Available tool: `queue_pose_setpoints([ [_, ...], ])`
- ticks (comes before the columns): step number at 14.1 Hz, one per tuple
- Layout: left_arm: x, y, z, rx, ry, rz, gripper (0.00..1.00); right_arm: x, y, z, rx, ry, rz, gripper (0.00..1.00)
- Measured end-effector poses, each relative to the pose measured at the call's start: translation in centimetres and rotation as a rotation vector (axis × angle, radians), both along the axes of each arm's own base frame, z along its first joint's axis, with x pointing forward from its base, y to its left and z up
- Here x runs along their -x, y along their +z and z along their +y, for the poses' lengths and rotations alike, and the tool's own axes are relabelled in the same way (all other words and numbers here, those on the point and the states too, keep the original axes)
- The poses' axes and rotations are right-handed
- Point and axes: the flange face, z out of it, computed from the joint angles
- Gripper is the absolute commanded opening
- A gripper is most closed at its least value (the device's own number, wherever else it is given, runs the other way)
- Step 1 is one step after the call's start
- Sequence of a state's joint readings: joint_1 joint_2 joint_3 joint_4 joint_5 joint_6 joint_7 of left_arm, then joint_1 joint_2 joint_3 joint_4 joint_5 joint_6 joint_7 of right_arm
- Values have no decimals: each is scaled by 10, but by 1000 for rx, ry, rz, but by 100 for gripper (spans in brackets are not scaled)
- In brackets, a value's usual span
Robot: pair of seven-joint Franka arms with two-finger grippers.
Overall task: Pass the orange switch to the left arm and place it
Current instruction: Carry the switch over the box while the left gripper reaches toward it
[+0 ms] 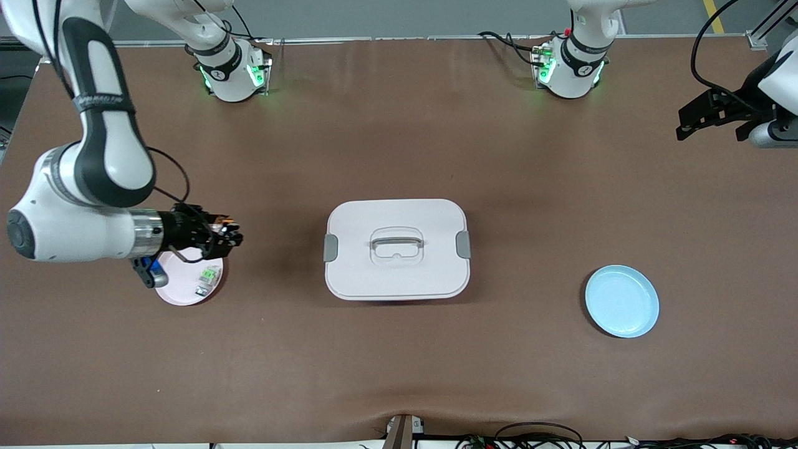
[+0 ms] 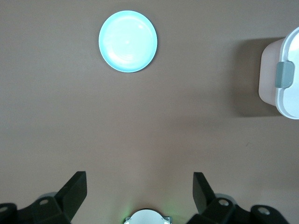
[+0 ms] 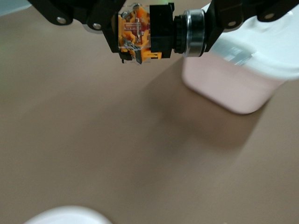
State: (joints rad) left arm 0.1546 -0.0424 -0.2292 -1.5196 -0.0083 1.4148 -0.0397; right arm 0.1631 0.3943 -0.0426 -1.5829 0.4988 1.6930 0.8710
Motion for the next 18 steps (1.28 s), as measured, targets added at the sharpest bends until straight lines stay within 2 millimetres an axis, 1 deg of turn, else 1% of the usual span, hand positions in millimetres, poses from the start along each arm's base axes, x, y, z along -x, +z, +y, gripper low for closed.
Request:
queue_pose_setpoints([
  [2,-2,-4,-4,11,-8,9,100,0,32,54,5,-88,19,0],
  [3,-3,-6,-7,18,-13,14,100,2,46,77,-6,-138,37,0],
  [4,-4,-8,-10,22,-19,18,100,4,58,96,-20,-189,61,0],
  [6,-4,-11,-23,47,-41,25,100,9,78,126,-48,-275,111,0],
  [9,-4,-15,-53,119,-89,35,100,17,102,173,-39,-368,164,0],
  [11,-7,-18,-80,164,-126,19,100,19,111,206,-35,-431,177,0],
  [13,-12,-22,-100,233,-146,2,100,21,114,238,-48,-497,172,0],
  [16,-27,-26,-114,365,-131,-38,100,29,113,285,-64,-588,178,0],
  [18,-38,-34,-121,453,-112,-43,100,35,112,314,-79,-646,185,0],
])
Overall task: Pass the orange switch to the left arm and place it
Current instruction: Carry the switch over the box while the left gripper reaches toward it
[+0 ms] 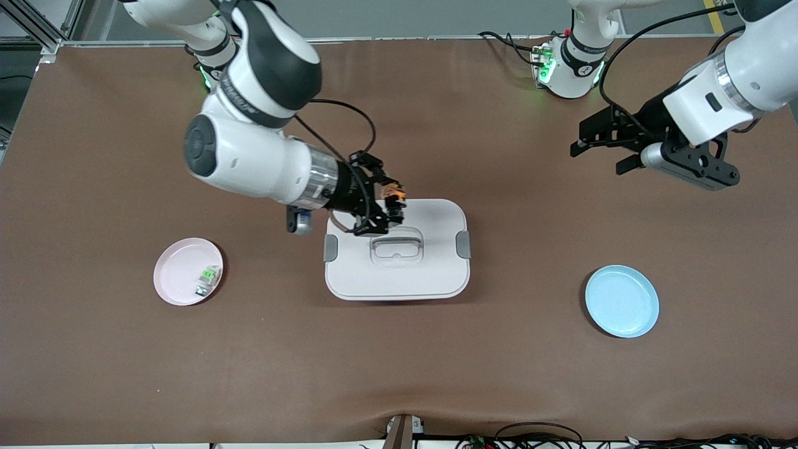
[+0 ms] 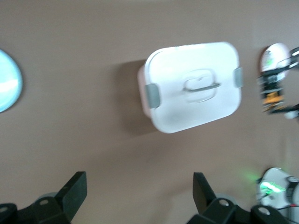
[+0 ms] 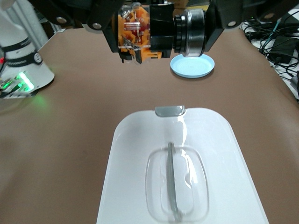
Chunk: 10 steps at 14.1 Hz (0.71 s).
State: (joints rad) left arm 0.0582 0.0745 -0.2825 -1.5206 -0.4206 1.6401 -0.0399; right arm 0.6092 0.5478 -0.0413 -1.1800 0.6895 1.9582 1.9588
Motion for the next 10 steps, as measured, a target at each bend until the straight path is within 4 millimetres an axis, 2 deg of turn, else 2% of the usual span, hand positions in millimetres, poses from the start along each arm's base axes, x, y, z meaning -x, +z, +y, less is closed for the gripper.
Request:
queue_pose_setpoints([
  [4,-19,-27,-7,104,20,48,100,8,0,38,-20,-53,23,0],
  [6,-25,-34,-10,151,32,67,100,11,2,47,-28,-83,39,0],
  [10,-31,-44,-24,231,85,131,98,19,20,60,-51,-122,53,0],
])
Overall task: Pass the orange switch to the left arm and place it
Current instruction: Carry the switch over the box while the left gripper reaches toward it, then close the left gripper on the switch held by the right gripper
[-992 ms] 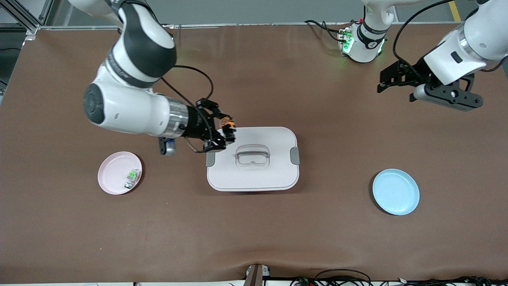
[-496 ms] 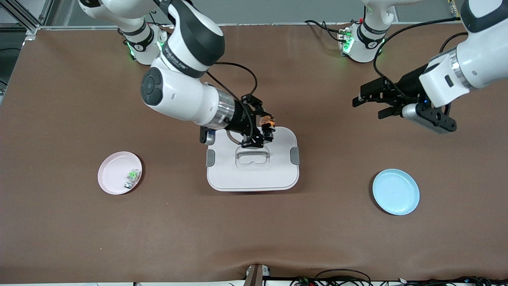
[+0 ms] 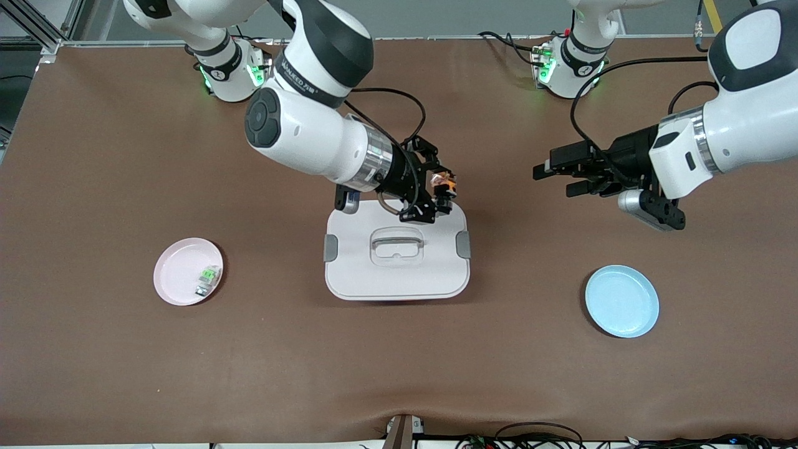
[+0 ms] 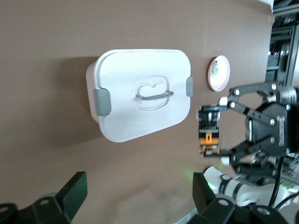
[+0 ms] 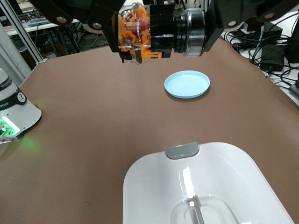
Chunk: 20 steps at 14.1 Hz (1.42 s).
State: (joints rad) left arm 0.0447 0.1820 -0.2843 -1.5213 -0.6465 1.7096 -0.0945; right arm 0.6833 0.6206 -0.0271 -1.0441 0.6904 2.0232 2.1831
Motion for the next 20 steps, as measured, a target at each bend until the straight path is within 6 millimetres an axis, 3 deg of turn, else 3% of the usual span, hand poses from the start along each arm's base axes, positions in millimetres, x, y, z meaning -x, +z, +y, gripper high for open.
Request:
queue_pose_setpoints([
  [8,8,-17,-77,4,87,83,92,5,18,11,-43,-68,3,0],
  [16,16,-16,-99,31,63,94,79,10,16,23,-60,-86,-8,0],
  [20,18,-16,-104,32,56,92,57,10,25,23,-71,-96,-10,0],
])
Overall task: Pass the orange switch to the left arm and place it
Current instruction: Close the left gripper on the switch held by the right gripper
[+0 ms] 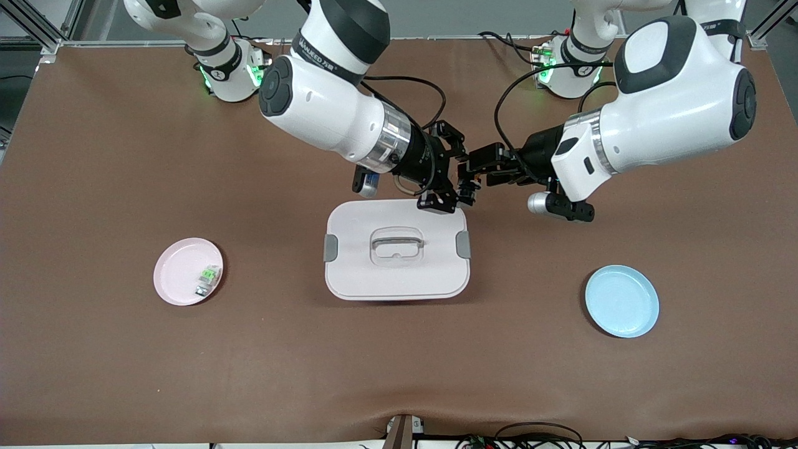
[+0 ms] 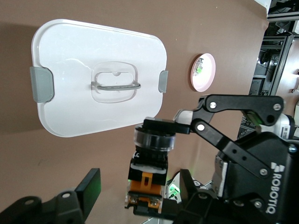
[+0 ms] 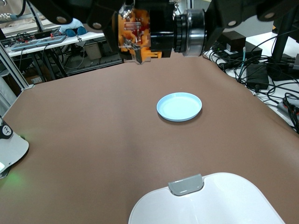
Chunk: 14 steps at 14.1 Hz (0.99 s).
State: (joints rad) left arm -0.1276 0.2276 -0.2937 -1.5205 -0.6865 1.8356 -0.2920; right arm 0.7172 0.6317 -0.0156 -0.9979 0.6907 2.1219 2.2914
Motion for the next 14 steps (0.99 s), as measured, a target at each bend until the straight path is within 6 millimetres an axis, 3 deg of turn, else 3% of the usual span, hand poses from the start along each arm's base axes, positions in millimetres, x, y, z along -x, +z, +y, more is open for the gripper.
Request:
queue_pose_setpoints([
  [3,1,1,-3,4,-1,-4,29,0,2,1,-3,0,-2,0],
  [5,1,2,-4,7,-1,-5,5,0,1,1,-3,-2,-3,0],
  [6,1,2,-4,9,-17,-20,0,0,0,1,-5,-2,0,0],
  [10,1,2,-4,11,-21,-24,0,0,0,1,-6,-3,0,0],
  [11,1,2,-4,11,-21,-24,0,0,0,1,-6,-3,0,25],
  [12,1,2,-4,11,-21,-24,0,0,0,1,-6,-4,0,80],
  [13,1,2,-4,11,-21,-24,0,-1,0,1,-7,-4,0,100],
  [14,1,2,-3,9,-18,-21,0,-1,1,1,-9,-7,-4,100],
])
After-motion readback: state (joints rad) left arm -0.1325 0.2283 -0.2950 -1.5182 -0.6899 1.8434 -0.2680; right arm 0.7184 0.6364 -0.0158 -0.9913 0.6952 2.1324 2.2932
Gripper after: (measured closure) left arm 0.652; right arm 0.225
